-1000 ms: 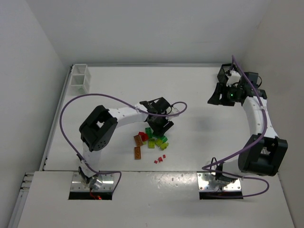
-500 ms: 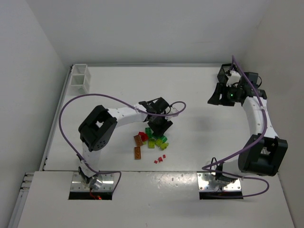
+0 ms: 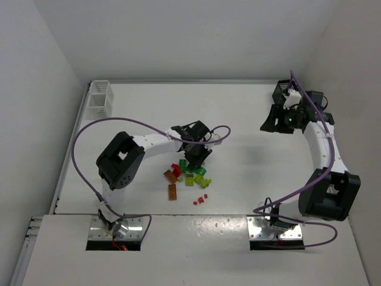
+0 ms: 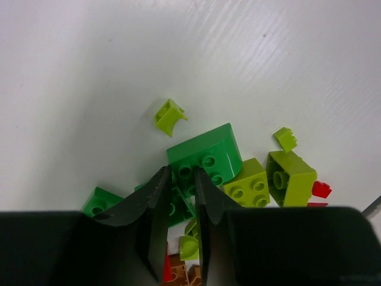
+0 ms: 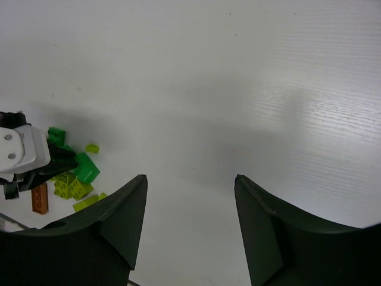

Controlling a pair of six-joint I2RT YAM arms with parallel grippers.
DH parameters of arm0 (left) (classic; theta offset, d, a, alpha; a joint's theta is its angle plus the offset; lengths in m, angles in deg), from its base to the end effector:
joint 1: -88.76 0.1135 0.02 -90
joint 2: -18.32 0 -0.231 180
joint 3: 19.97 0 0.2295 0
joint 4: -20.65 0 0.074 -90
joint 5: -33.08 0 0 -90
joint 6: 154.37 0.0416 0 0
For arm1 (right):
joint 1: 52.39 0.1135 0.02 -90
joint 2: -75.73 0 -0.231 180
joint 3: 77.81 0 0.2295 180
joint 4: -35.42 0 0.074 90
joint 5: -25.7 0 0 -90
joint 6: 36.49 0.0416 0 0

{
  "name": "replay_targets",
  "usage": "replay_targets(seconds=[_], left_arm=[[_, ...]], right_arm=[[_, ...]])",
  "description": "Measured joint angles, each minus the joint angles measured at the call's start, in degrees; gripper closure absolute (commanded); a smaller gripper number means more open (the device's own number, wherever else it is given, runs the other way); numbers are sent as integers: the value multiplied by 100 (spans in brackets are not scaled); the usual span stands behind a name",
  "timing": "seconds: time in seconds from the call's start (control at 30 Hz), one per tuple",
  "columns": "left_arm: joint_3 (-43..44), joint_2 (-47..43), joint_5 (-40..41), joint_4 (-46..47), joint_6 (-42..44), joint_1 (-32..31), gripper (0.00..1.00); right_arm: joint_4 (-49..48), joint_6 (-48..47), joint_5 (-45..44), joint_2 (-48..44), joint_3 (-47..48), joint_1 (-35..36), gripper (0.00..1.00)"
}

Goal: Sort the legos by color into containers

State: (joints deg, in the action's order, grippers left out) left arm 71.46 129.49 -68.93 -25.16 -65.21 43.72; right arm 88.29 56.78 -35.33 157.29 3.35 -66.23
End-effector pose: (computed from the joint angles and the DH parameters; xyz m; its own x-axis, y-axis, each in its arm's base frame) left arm 0.2531 -0.2657 0.1470 -0.6542 0.6348 -0.4111 0.7435 0.6396 -0.1955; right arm 0.2783 -0.0478 0.2519 -0.7810 0.2438 -0.5749 -0.0275 0.9063 0.4217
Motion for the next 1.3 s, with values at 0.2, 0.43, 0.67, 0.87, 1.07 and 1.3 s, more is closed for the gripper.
replay_targets(seconds=[0.2, 0.43, 0.67, 0.87, 1.07, 1.3], left_arm=[[-7, -155, 162, -83, 39, 107, 80], [-2, -479, 243, -94, 61, 404, 81], [44, -520, -46, -216, 422, 485, 32], [50, -555, -455, -332, 876, 188, 29], [103, -540, -538, -415, 1248, 109, 29], [229, -249, -282, -444, 1401, 70, 30]], right_arm=[[-22, 0, 0, -39, -66, 0, 40], [-42, 0, 2, -57, -101, 0, 40], [-39, 0, 2, -57, -118, 0, 40], [-39, 0, 2, -57, -118, 0, 40], [-42, 0, 2, -57, -118, 0, 40], [-39, 0, 2, -57, -118, 0, 40]])
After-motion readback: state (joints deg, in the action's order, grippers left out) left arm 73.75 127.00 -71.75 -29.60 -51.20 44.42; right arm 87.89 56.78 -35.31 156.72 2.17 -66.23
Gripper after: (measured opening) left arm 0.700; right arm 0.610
